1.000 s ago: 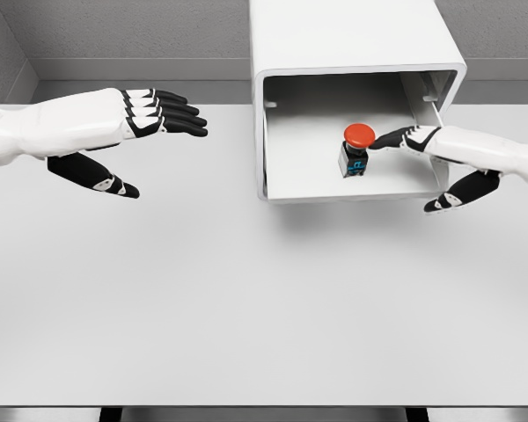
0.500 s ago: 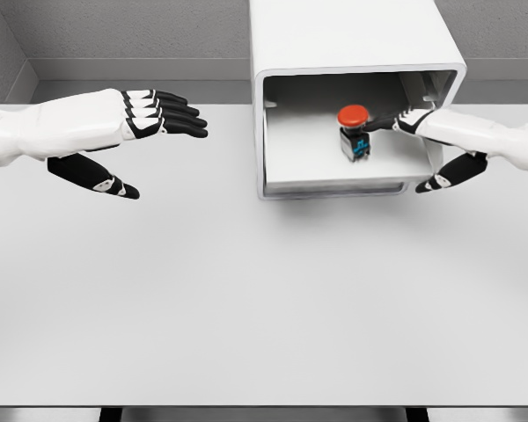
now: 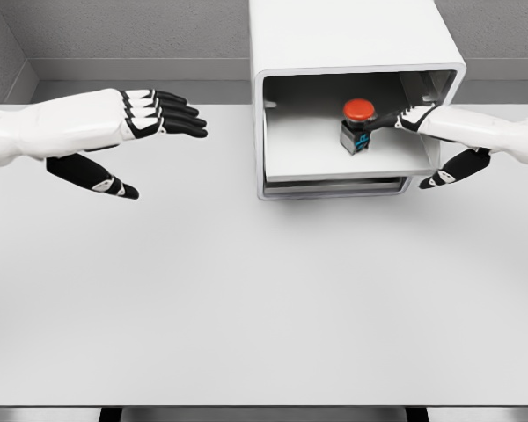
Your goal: Slide open multi-storey tabletop storage cabinets and put open load switch and slide close multi-storey tabletop storage cabinets
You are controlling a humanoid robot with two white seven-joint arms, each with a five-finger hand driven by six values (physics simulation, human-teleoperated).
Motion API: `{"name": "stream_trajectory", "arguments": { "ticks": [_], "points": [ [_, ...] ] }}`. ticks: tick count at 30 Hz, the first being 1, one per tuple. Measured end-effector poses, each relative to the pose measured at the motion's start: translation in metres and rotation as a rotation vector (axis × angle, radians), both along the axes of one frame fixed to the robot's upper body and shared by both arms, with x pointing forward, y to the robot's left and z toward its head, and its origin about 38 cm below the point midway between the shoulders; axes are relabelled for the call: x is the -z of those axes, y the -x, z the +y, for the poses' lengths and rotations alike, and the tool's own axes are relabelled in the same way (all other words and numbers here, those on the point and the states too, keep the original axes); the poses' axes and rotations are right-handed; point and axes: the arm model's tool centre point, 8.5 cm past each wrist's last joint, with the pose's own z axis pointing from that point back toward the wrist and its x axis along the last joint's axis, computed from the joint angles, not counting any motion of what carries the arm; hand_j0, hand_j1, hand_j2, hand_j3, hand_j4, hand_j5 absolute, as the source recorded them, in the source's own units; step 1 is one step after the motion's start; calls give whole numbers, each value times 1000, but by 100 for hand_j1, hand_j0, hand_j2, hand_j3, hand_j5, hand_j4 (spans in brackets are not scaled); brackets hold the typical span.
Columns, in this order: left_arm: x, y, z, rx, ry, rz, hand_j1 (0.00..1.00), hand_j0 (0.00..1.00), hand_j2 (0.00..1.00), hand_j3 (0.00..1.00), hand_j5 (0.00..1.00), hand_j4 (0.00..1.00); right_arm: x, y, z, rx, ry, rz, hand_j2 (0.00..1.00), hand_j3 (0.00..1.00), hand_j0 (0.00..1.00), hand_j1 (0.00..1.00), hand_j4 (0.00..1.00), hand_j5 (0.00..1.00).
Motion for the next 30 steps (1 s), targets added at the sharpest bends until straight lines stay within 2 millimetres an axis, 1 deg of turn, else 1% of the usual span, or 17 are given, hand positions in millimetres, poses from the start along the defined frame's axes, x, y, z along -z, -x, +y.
{"name": "stream_trajectory", "arguments": {
  "ticks": [9,30],
  "points": [
    [-2,0,2,-6,-1,-5,100,100,100,100,100,100,0,-2,-2,-25,8,-12,100,100,100,100,100,100],
    [8,-3,-1,0,-4,20,100,100,100,100,100,100,4,1,-2,16,-75,22,100,100,100,100,100,100]
  ]
}}
